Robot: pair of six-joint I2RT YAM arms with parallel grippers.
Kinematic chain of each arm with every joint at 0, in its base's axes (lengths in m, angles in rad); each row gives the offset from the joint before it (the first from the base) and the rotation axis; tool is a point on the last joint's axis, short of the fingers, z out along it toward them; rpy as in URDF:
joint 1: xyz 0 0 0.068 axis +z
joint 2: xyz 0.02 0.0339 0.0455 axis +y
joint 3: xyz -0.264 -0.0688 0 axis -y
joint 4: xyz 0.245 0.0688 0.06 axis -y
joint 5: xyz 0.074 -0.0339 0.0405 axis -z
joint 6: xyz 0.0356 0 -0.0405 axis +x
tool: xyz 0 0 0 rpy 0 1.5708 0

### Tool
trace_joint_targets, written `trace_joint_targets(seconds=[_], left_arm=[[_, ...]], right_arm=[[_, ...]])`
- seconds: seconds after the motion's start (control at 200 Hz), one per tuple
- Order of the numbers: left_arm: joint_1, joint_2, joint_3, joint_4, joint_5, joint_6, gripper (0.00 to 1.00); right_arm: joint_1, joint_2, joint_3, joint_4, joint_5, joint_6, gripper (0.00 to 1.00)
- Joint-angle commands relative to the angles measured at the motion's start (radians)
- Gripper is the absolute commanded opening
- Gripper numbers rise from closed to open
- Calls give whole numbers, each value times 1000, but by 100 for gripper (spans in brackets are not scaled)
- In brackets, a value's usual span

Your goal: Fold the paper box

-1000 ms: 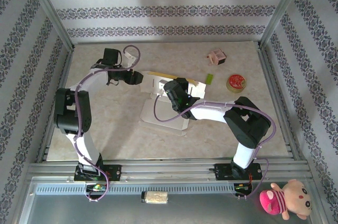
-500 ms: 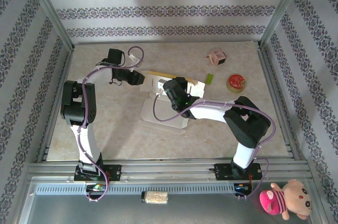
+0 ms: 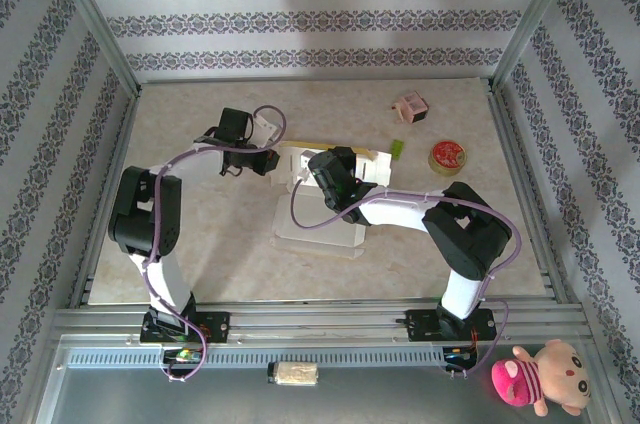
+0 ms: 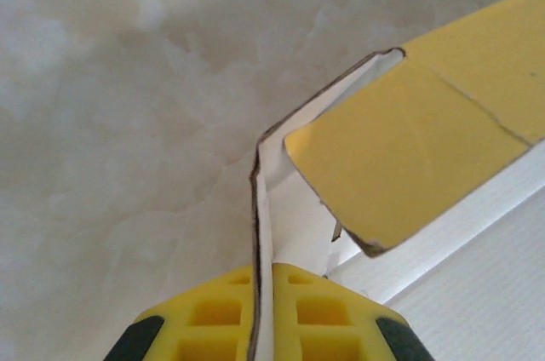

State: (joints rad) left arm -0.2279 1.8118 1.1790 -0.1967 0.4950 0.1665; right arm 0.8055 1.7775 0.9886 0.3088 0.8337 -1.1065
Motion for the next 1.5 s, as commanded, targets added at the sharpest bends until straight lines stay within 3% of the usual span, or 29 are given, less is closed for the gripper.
trace_joint_targets(seconds=[0.0,0.05,0.15,0.26,0.355,0.465,0.58,0.665,0.765,0.884,1.239,1.349,1.494], left_arm=[[-25,-43,-24,156,-125,-30,0],[-26,-49,-39,191,-136,-12,0],[-30,-55,-64,241,-116,18,0],[-43,-63,-106,304,-97,63,0],[-55,-62,-128,338,-82,105,0],[-58,-62,-148,378,-70,127,0],[-59,-66,-173,439,-55,146,0],[-62,-66,-179,468,-43,154,0],[-70,-65,-180,481,-39,157,0],[-80,-63,-188,496,-45,161,0],[-98,-65,-205,510,-88,200,0],[-102,-63,-207,522,-101,200,0],[-101,-66,-212,536,-105,200,0]], right_arm=[[36,-11,18,3,-22,43,8],[45,-41,20,-51,-50,98,14],[55,-124,85,-348,-189,329,27],[47,-207,173,-635,-451,598,54],[40,-254,215,-740,-607,725,79],[2,-287,278,-853,-773,829,90],[-98,-322,321,-892,-1026,958,93],[-226,-322,342,-852,-1227,1137,92],[-349,-255,396,-809,-1365,1418,81],[-377,-117,534,-885,-1374,1543,76],[-329,152,801,-977,-1290,1690,79],[-302,200,847,-1037,-1275,1639,79],[-281,194,823,-1111,-1229,1449,76]])
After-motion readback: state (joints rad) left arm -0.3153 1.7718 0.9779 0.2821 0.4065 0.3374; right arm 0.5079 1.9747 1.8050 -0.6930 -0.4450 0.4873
